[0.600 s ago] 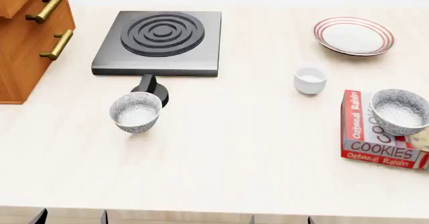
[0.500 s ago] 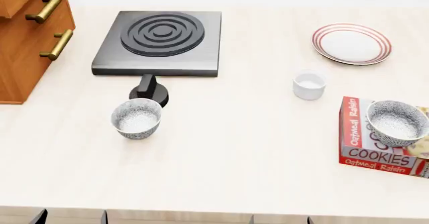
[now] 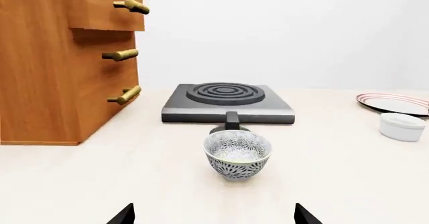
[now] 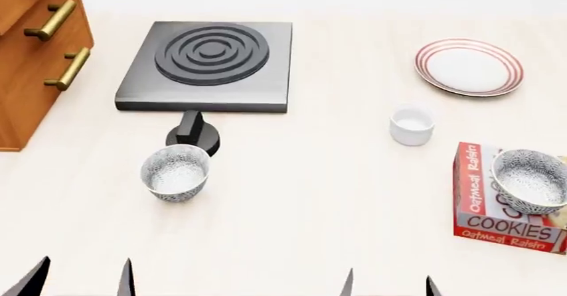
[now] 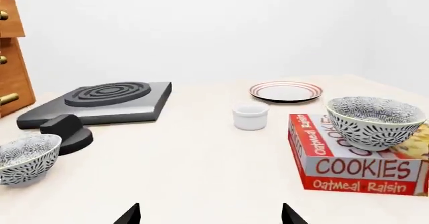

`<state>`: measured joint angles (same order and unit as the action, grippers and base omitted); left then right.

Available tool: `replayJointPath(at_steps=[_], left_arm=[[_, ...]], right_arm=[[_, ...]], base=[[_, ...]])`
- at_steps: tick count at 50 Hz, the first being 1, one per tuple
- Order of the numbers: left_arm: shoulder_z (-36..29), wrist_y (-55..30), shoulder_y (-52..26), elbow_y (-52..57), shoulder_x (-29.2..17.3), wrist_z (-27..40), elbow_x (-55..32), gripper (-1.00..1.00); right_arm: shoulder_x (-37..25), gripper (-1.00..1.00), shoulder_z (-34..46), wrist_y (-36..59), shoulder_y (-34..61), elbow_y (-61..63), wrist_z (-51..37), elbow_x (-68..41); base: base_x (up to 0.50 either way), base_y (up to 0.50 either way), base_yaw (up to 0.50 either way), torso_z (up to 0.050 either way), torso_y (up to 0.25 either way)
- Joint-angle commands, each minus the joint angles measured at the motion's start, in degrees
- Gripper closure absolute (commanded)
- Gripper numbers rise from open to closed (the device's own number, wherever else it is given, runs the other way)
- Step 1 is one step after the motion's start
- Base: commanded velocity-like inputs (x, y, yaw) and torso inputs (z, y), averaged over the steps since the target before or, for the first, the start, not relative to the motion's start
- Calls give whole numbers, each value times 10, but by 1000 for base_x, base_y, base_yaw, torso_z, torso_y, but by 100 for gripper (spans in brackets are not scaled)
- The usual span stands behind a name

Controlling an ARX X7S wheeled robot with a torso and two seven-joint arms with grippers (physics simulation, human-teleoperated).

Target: Pick the akita bowl on the cookies box and place it on the plate.

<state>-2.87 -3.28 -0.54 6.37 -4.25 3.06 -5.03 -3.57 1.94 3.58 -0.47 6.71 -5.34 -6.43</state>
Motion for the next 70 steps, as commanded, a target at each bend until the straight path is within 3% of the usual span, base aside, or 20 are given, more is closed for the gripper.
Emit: replayJointPath(at_steps=[1, 8, 18, 70], left_arm=[[11, -94, -18, 162, -29, 13, -39, -100], [24, -153, -22, 245, -46, 22, -63, -100], [39, -190, -33, 295, -58, 31, -89, -100], [35, -159, -23, 283, -81, 58, -113, -100]], right_arm=[[-24, -100, -11, 80, -2, 169, -30, -32], [-47, -100, -33, 169, 11, 292, -44, -72], [-69, -100, -43, 189, 17, 344, -50, -81], [-106, -100, -23, 130, -12, 337, -61, -88]], base=[[500, 0, 0, 0, 0], [500, 0, 0, 0, 0], [500, 0, 0, 0, 0], [462, 0, 0, 0, 0]])
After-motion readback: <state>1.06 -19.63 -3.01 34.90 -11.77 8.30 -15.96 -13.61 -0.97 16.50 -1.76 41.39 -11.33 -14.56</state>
